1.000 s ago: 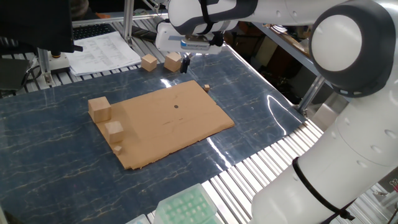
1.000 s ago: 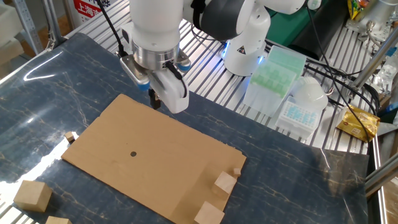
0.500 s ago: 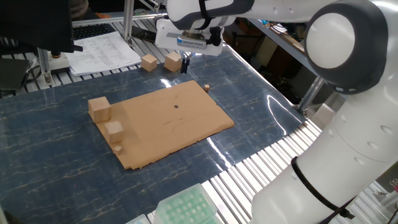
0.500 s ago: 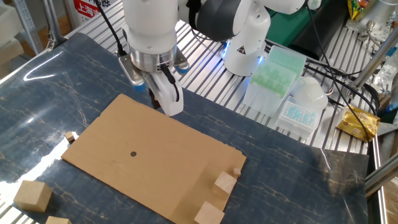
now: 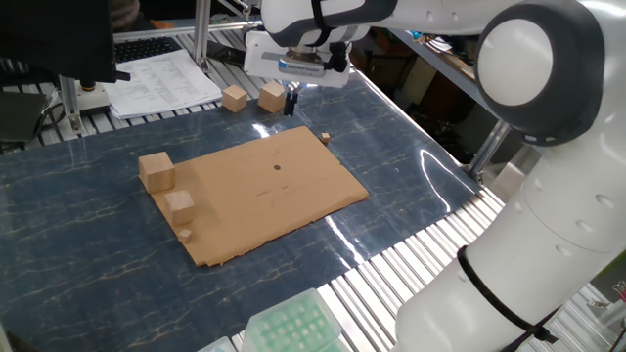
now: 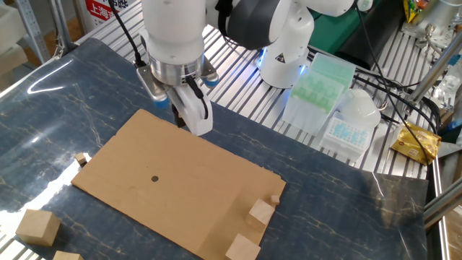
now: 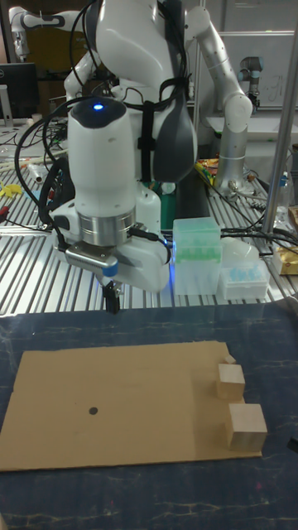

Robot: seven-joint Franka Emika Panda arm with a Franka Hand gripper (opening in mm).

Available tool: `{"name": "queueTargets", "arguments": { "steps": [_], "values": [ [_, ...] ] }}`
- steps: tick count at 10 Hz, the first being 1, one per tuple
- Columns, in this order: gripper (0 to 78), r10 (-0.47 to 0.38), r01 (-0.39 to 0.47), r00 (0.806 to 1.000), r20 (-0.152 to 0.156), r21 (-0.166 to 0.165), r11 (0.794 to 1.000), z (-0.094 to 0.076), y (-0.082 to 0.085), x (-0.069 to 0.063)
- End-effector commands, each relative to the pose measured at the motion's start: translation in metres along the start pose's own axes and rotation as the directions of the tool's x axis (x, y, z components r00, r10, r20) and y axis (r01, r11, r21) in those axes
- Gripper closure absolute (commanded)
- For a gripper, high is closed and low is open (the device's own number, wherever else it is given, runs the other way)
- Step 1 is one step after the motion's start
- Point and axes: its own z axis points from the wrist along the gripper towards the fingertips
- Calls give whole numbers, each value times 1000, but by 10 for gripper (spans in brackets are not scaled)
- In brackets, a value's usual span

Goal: Grab the block and place it at the designated location

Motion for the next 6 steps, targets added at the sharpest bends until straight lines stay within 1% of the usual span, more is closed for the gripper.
{"name": "queueTargets", "arguments": {
  "steps": [1, 3, 6],
  "values": [
    [776, -27, 27, 999, 26, 5, 1000, 8, -1, -15],
    [776, -38, 37, 998, 50, 12, 999, 14, -2, -25],
    [776, -56, 55, 997, 59, 16, 998, 21, -5, -37]
  ]
}}
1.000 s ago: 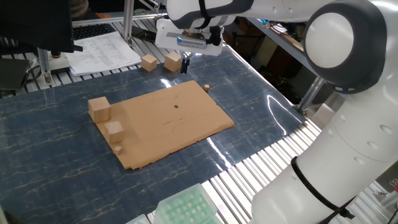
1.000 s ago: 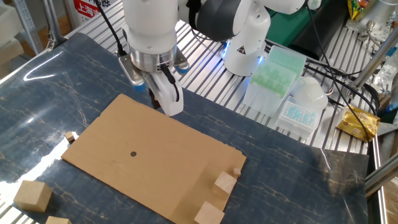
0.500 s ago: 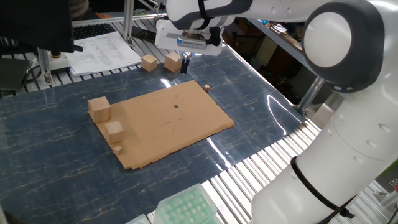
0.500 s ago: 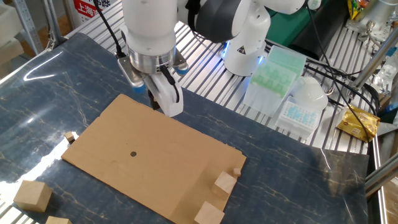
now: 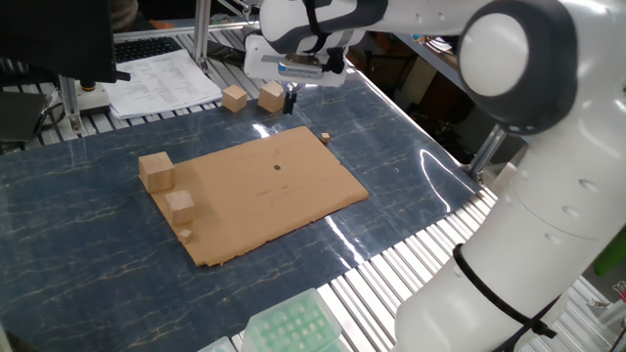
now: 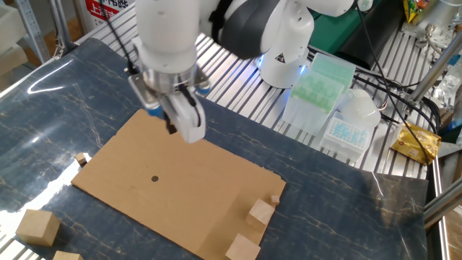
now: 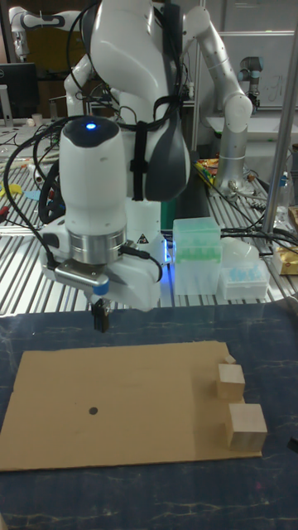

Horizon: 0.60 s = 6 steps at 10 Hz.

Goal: Grab the block and place it at the designated location

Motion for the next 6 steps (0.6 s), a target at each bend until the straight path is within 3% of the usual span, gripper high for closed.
{"name": "queueTargets", "arguments": {
  "steps": [1, 6],
  "values": [
    [776, -15, 15, 1000, 25, 4, 1000, 6, -4, -11],
    [776, -50, 50, 998, 41, 11, 999, 13, -15, -26]
  ]
}}
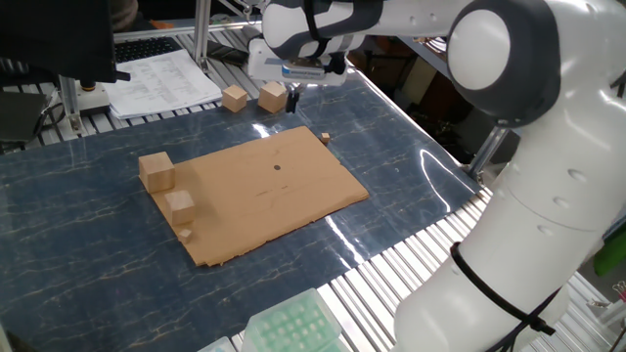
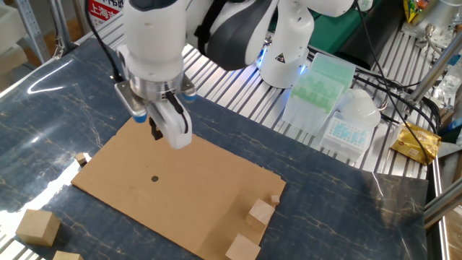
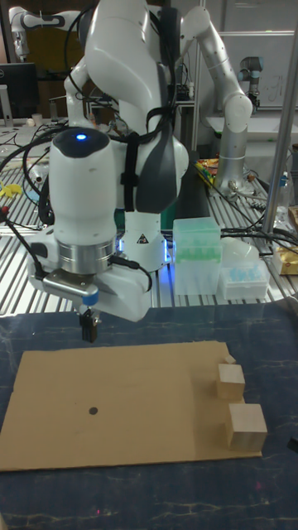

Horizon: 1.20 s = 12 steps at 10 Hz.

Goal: Grab the block and place it at the designated location

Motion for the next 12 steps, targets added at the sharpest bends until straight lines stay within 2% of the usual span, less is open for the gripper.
{"name": "queueTargets", "arguments": {
  "steps": [1, 4, 10, 11, 12],
  "values": [
    [776, -47, 47, 999, 14, -2, 999, 7, -14, -16],
    [776, -85, 85, 996, 15, -2, 996, 14, -26, -28],
    [776, -147, 148, 988, 37, -8, 989, 35, -55, -49],
    [776, -147, 148, 988, 37, -8, 989, 35, -55, -50],
    [776, -171, 171, 984, 41, -8, 985, 40, -65, -55]
  ]
}}
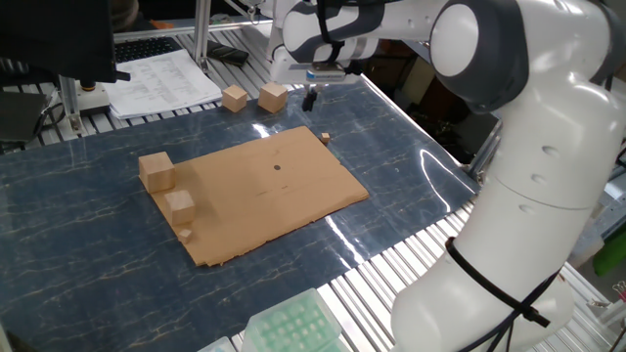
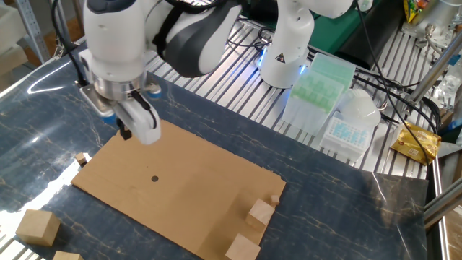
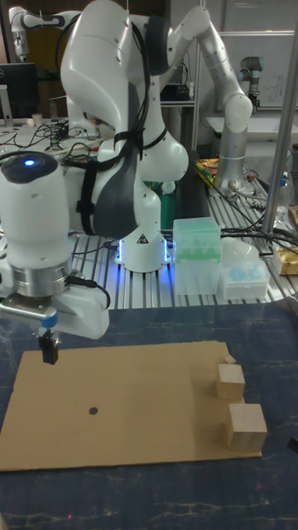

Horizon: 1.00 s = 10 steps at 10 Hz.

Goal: Grab the block and place it at the designated location

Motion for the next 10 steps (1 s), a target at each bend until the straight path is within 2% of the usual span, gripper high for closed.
{"name": "queueTargets", "arguments": {
  "steps": [1, 6, 10],
  "values": [
    [776, -47, 47, 999, 13, -4, 999, 11, -21, -12],
    [776, -60, 60, 998, 15, -2, 998, 22, -28, -18],
    [776, -19, 19, 1000, -8, -12, 1000, 22, -28, -18]
  ]
}}
